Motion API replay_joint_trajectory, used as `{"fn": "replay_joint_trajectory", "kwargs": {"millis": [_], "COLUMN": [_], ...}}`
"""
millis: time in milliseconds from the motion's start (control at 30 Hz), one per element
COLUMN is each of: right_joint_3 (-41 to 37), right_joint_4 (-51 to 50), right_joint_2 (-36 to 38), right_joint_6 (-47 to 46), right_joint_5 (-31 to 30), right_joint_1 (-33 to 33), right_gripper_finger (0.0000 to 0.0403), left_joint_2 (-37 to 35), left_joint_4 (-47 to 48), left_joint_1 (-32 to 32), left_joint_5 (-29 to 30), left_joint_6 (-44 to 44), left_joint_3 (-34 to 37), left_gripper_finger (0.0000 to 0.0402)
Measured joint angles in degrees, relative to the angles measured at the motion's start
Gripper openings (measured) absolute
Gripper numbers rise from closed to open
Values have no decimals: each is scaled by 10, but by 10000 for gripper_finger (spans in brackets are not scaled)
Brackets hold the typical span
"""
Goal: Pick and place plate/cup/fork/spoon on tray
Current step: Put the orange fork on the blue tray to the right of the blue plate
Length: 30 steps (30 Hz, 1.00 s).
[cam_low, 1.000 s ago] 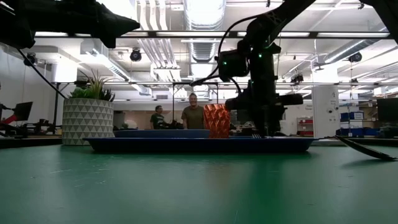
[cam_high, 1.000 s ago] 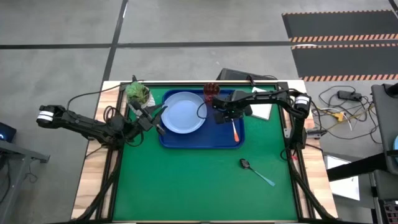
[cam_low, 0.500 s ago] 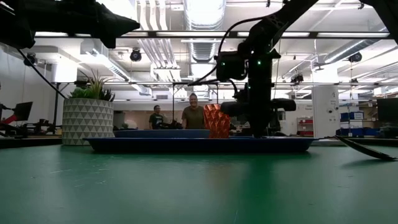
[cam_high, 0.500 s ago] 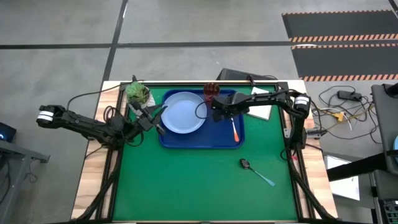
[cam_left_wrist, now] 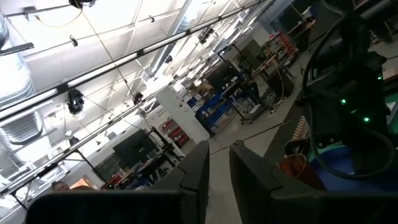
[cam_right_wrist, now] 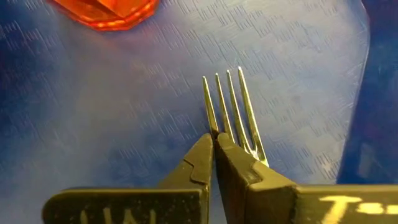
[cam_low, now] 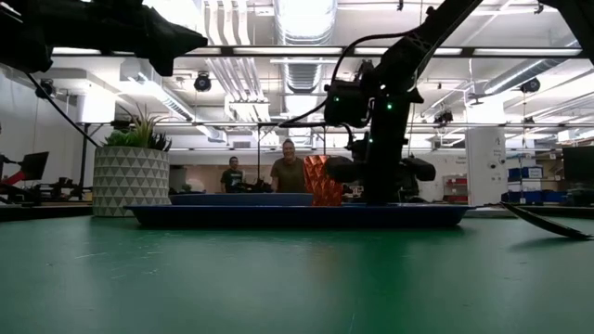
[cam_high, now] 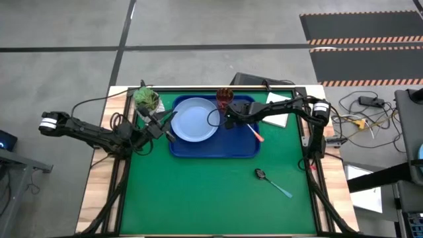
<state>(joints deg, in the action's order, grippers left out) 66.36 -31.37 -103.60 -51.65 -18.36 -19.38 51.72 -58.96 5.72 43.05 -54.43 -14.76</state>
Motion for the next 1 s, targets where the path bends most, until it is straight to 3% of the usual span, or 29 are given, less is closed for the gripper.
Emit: {"fn": "replay_joint_trajectory", "kwargs": {"millis": [533,1000], "right_joint_3": [0,-1], "right_joint_4": [-4,-22], "right_joint_2": [4,67], "right_joint_6": [-8,8], "right_joint_5": [-11,-37], "right_joint_1": [-17,-29], "right_gripper_finger": [8,8], "left_joint_2": [0,0], "left_joint_4": [0,0], "left_joint_1": [0,0], "left_joint_5": [1,1], "left_joint_6": [0,0], "left_joint_3": [0,0], "left_gripper_finger": [44,44]}}
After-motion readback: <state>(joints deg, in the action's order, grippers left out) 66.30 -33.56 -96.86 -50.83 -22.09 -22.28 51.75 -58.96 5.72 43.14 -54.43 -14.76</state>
